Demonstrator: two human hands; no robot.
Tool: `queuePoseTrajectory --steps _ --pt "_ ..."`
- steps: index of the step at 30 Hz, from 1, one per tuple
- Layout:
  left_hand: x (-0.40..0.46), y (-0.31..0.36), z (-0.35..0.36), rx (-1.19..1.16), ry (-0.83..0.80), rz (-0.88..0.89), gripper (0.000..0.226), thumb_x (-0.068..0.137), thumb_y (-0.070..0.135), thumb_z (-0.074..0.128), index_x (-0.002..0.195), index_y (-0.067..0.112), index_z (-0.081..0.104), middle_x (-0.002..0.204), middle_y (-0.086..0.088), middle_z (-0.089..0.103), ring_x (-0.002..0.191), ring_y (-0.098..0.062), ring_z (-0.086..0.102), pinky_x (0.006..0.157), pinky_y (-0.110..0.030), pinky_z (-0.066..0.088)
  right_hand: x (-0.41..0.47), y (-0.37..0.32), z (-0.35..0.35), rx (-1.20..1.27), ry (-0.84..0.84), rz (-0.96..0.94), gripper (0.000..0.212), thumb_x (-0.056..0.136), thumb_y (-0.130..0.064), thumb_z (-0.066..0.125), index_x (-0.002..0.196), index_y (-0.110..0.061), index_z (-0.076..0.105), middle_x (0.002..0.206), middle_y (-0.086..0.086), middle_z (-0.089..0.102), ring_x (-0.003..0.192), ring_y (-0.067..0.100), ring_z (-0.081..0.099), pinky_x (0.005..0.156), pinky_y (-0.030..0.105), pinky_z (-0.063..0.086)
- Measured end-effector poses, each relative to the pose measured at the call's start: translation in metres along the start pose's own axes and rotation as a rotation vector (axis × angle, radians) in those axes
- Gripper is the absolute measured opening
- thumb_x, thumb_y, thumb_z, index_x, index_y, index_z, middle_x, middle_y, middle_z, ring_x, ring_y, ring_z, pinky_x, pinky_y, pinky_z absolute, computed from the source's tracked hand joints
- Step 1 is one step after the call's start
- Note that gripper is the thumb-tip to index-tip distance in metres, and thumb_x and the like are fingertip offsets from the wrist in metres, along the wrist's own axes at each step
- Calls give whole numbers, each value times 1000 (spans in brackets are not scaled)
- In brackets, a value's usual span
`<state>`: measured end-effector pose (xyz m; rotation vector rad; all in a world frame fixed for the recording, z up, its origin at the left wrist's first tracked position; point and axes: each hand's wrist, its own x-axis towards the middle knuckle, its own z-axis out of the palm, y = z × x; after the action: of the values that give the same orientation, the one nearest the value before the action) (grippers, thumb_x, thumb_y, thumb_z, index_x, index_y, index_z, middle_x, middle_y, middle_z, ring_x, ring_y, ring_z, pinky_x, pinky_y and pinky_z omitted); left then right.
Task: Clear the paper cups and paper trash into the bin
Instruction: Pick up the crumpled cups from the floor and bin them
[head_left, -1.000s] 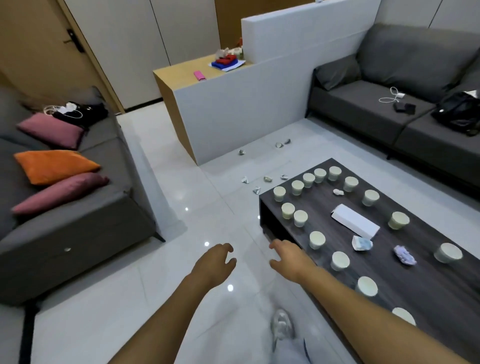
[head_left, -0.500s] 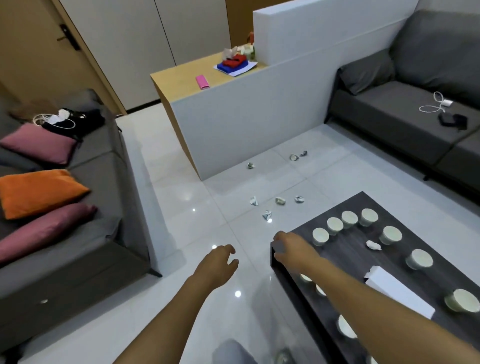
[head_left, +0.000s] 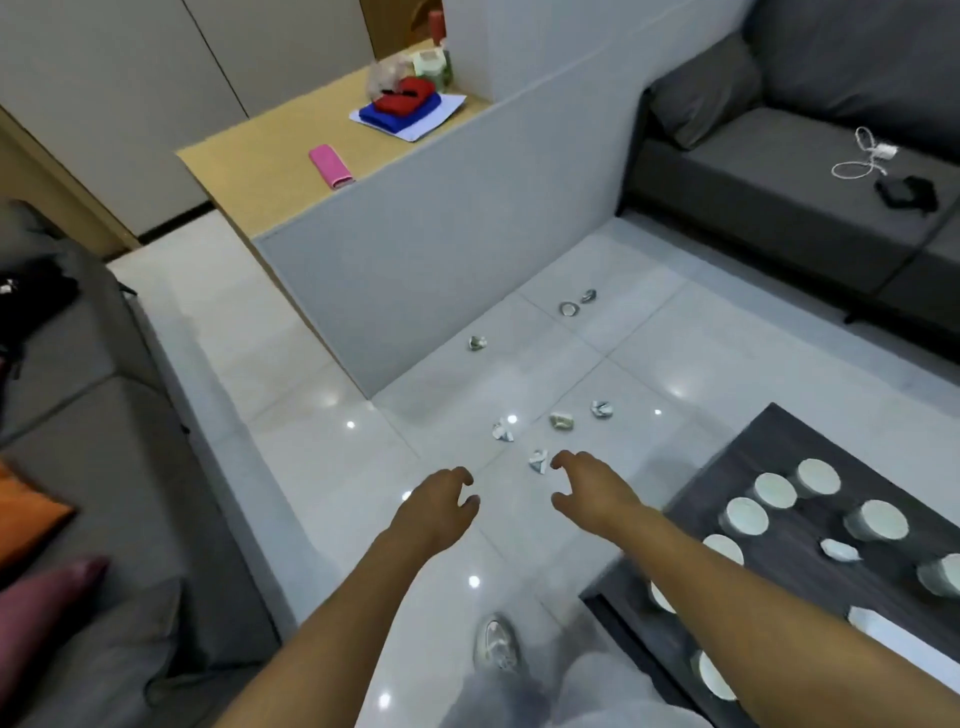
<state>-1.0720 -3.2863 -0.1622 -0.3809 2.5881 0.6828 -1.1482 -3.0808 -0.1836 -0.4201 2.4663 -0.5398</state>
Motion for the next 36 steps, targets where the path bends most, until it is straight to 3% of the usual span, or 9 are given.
queuePoseTrajectory --steps 9,23,36 --pt "166 -1 -80 78 -124 138 38 97 34 47 130 16 49 125 -5 55 114 -19 52 93 -28 42 127 -13 -40 101 20 199 46 90 -25 56 135 -20 43 128 7 49 114 25 51 89 32 47" --pt "394 17 -159 166 -257 205 36 97 31 46 129 16 49 124 -6 56 112 -20 53 92 -29 41 330 -24 -103 236 15 380 49 91 -26 56 137 -18 42 131 9 47 120 30 46 92 37 44" --pt "567 -34 -178 264 -501 347 31 94 25 54 122 13 56 117 -7 61 107 -19 56 82 -20 36 430 -50 -43 417 136 745 52 89 -26 55 138 -17 39 130 10 46 112 32 47 91 38 47"
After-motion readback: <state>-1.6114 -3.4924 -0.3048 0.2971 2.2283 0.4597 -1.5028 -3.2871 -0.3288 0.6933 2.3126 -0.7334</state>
